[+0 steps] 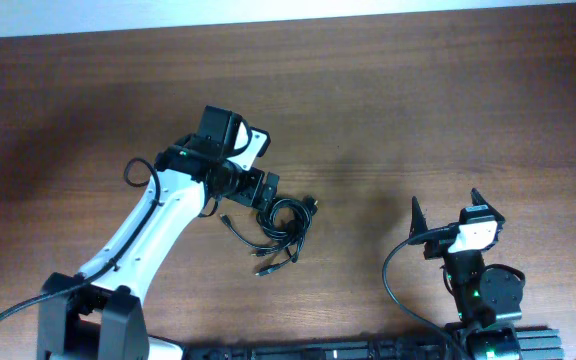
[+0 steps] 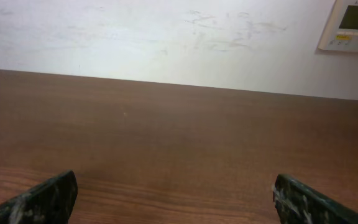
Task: Untangle cables
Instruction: 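Move the left gripper over the black cable coil and lower onto it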
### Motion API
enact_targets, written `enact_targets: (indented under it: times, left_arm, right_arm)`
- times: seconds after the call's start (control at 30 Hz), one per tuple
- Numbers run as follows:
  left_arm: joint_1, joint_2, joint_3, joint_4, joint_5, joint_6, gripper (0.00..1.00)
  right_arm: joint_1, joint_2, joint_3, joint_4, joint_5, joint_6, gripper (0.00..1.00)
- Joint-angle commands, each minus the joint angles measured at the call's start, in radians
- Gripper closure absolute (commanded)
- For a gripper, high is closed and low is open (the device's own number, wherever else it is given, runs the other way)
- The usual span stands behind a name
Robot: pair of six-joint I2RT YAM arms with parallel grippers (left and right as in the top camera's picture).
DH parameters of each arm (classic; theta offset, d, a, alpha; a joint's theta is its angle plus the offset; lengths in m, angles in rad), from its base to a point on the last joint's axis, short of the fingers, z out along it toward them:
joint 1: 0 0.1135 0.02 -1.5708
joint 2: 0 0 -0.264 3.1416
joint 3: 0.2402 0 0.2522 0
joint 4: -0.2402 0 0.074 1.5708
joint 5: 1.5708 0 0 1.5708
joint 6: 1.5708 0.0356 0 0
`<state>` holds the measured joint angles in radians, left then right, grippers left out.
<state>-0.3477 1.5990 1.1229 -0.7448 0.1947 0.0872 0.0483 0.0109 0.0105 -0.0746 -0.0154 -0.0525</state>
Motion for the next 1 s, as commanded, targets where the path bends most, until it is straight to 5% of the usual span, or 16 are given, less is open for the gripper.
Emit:
enact_targets:
  times: [0.0, 0.2, 0.57, 0.97]
  left_arm:
    - [-0.004, 0.006, 0.021, -0.001, 0.027, -0.029, 0.02]
    - [-0.004, 0.006, 0.021, -0.001, 0.015, -0.103, 0.08]
    - [-0.014, 0.068, -0.031, -0.008, 0.019, -0.18, 0.02]
    - [-0.026, 0.201, -0.033, -0.054, -0.008, -0.207, 0.16]
  right_arm:
    - [-0.003, -0.008, -0.005, -0.005, 0.016, 0.0, 0.01]
    - [-0.003, -0.008, -0.005, -0.005, 0.016, 0.0, 0.01]
    - [-0.003, -0.008, -0.005, -0.005, 0.016, 0.0, 0.01]
    - [-0.003, -0.008, -0.005, -0.005, 0.016, 0.0, 0.01]
